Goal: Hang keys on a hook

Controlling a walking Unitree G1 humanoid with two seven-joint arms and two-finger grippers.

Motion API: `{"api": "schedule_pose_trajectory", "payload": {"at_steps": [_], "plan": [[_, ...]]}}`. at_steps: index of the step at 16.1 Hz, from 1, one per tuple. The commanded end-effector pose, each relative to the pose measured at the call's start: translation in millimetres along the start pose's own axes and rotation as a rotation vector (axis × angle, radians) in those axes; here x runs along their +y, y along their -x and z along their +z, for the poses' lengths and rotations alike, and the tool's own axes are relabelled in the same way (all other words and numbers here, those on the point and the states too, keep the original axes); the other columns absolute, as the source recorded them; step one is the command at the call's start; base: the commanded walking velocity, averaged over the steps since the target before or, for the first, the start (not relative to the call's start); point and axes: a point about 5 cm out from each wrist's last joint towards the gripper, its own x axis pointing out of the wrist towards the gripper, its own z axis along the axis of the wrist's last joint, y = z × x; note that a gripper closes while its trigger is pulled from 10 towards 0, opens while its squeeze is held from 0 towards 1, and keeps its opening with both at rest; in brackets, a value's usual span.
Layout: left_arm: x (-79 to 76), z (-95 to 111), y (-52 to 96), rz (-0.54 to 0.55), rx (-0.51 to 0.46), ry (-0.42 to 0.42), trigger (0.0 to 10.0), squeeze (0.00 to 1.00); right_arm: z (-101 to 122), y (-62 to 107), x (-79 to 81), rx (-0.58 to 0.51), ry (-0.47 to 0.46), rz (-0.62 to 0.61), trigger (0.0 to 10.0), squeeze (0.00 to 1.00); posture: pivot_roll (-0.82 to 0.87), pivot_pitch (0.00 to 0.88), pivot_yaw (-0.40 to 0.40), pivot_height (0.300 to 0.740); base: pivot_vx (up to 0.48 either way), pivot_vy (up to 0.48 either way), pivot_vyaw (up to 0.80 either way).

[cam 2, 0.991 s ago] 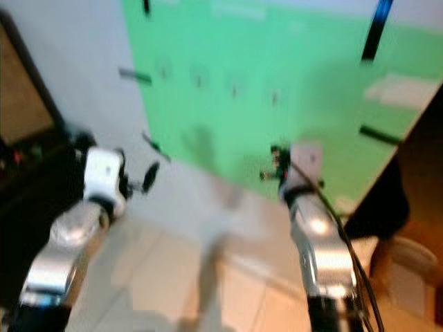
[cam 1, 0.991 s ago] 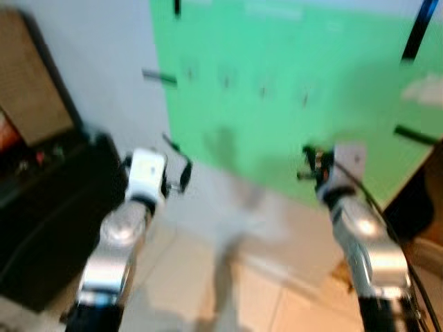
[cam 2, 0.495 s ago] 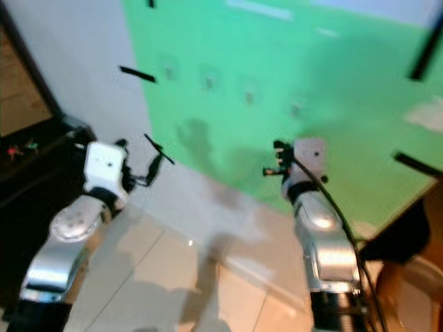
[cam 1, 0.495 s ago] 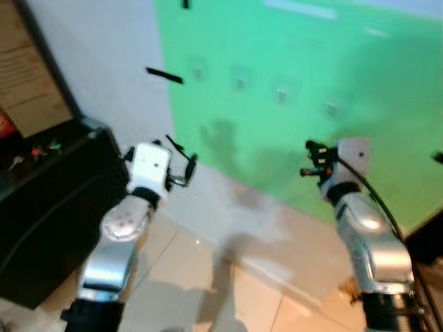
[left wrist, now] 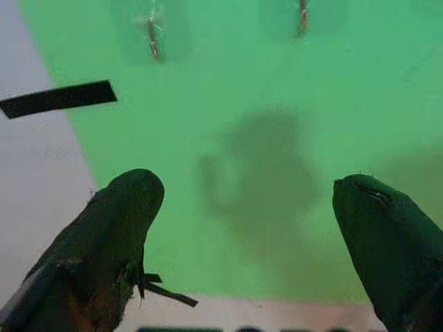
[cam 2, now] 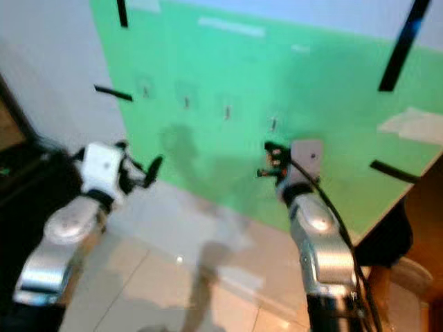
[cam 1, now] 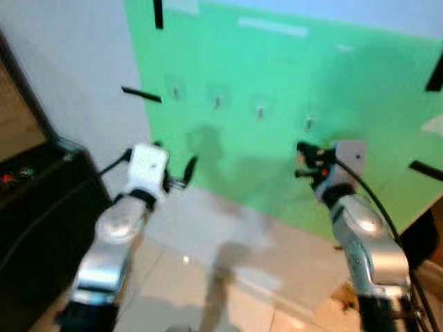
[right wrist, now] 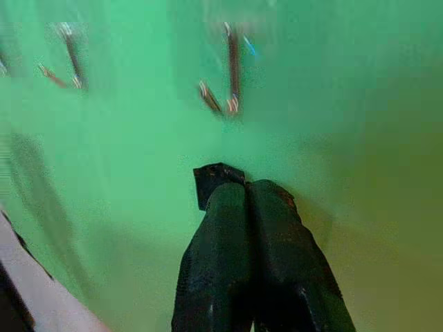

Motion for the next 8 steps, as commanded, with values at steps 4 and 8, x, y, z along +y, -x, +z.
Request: {"api": "schedule_pose_trajectory", "payload": {"at_steps": [4, 8], "plan": [[-19.8, 4, 5.8, -0.189, -0.023, 0.029, 10.0, 0.15, 18, 3.1, -4.0, -0.078, -0.032, 0.071, 10.0, 0.00, 0.05, 0.000, 0.008, 0.740, 0.000, 0.000, 0.00], [-26.4, 0, 15.2, -0.370, 0.032, 0.033, 10.0, 0.14, 27, 3.6, -2.7, -0.116, -0.055, 0.120, 10.0, 0.00, 0.05, 0.000, 0.006, 0.740, 0.000, 0.000, 0.00]]}}
